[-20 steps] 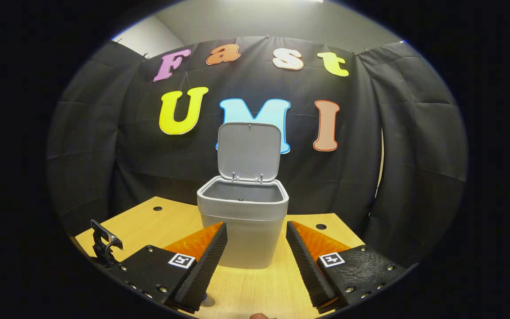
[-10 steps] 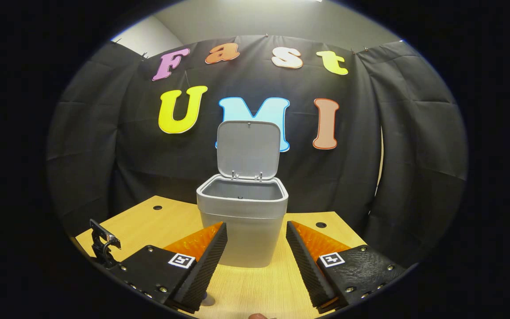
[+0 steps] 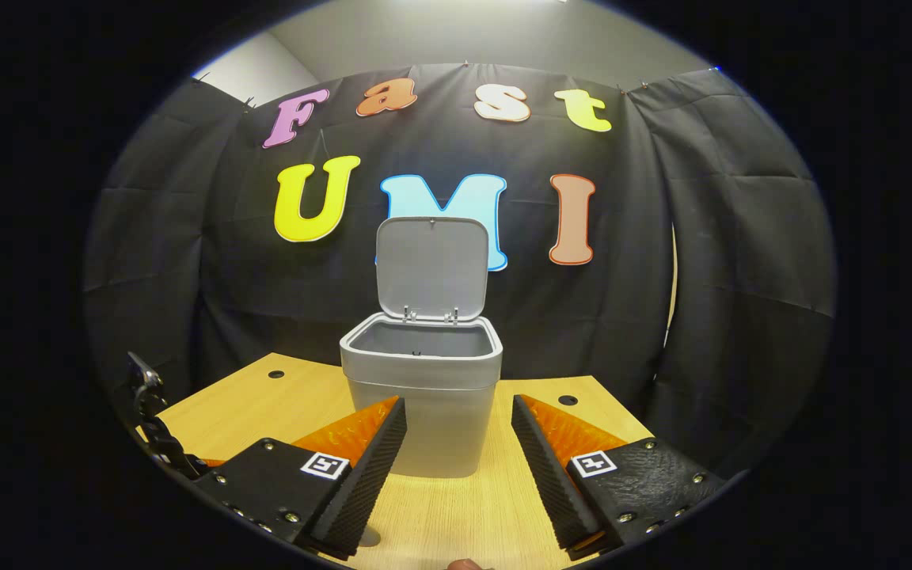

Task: Press the lid of the desktop garbage bin to open it, pick up the crumpled paper on the desktop and throw it into the bin, then pick up the pop can on the desktop and drop it into the bin, and finally close the garbage bin lid.

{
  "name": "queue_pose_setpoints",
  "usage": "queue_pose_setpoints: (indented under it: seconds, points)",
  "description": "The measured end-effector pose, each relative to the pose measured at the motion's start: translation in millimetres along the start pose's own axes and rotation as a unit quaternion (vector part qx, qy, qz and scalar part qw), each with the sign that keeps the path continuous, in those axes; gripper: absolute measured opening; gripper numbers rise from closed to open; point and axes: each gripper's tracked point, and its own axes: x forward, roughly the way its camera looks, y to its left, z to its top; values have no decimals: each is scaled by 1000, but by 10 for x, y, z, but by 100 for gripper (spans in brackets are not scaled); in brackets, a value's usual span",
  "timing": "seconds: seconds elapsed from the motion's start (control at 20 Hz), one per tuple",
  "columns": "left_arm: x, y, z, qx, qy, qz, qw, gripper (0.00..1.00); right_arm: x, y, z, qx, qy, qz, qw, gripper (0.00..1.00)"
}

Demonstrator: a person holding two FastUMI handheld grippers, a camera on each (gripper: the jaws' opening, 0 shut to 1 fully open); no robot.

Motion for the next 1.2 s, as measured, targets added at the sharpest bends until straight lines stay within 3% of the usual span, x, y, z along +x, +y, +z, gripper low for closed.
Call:
queue_pose_setpoints:
  seconds: [0.15,0.25,0.3,0.5,0.6,0.7,0.95,1.05,1.2]
  points:
    - [-40,-46,371,1,-40,-1,999,42,-3,-59,18,8,-5,-9,1000,87]
    - [-129,-72,656,2,-65,-2,998,46,-7,-118,31,14,-10,-15,1000,87]
    - [-186,-111,759,4,-74,-5,997,42,-9,-146,36,17,-10,-18,1000,87]
    - [-330,-319,1224,4,-109,-25,994,46,7,-260,66,31,-18,-28,999,87]
    - [-396,-453,1453,1,-128,-37,991,42,3,-307,98,33,-25,-29,999,87]
    - [-447,-604,1708,0,-148,-49,988,44,3,-356,113,34,-27,-33,999,87]
    - [-413,-974,2308,10,-195,-71,978,46,2,-436,111,30,-30,-38,998,87]
    - [-396,-1082,2459,12,-209,-77,975,42,11,-482,104,28,-30,-42,998,87]
    - [-302,-1247,2695,21,-223,-87,971,46,14,-545,81,22,-29,-50,998,87]
